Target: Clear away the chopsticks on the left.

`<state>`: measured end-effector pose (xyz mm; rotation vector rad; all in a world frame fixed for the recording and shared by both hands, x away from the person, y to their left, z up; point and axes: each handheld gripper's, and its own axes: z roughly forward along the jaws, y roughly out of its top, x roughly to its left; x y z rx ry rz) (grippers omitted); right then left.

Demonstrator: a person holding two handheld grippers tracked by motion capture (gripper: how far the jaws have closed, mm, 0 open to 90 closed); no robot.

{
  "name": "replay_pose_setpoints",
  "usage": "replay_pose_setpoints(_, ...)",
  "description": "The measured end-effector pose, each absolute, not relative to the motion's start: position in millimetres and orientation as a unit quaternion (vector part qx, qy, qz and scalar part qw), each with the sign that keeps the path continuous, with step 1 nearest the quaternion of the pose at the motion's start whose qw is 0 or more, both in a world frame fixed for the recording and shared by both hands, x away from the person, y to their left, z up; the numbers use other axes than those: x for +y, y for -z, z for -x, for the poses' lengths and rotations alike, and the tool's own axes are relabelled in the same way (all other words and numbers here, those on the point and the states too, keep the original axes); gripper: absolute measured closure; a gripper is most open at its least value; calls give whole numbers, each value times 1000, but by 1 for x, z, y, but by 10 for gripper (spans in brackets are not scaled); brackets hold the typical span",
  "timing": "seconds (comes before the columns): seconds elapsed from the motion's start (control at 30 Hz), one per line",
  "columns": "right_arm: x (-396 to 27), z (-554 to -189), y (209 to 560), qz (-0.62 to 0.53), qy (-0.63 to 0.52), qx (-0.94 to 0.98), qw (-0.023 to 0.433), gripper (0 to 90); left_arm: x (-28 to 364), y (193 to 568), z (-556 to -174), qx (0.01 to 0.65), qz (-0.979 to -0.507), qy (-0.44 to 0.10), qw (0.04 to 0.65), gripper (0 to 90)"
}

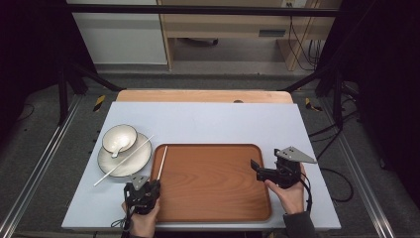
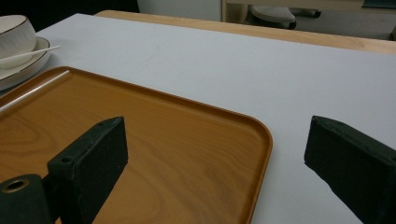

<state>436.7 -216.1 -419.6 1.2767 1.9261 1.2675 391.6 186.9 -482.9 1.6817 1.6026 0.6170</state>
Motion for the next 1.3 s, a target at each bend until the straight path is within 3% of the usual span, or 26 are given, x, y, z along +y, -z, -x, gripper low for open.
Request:
replay_pose_setpoints(0.27, -217, -436, 419, -468, -467, 707, 253, 63, 189, 482, -392, 611, -658, -230, 376, 769)
replay_pose_setpoints(0.73, -219, -434, 416, -470, -472, 700, 256, 62, 218, 437, -397, 526, -683, -257, 437, 537)
replay_pose_setpoints(1.03, -222, -433, 414, -473, -474, 697, 257, 61, 242, 411, -407, 487, -710, -248, 444, 469)
replay_pose_setpoints(1.3, -221, -433, 415, -475, -472, 697, 256, 61, 269, 413, -405, 465, -728, -249, 438, 445)
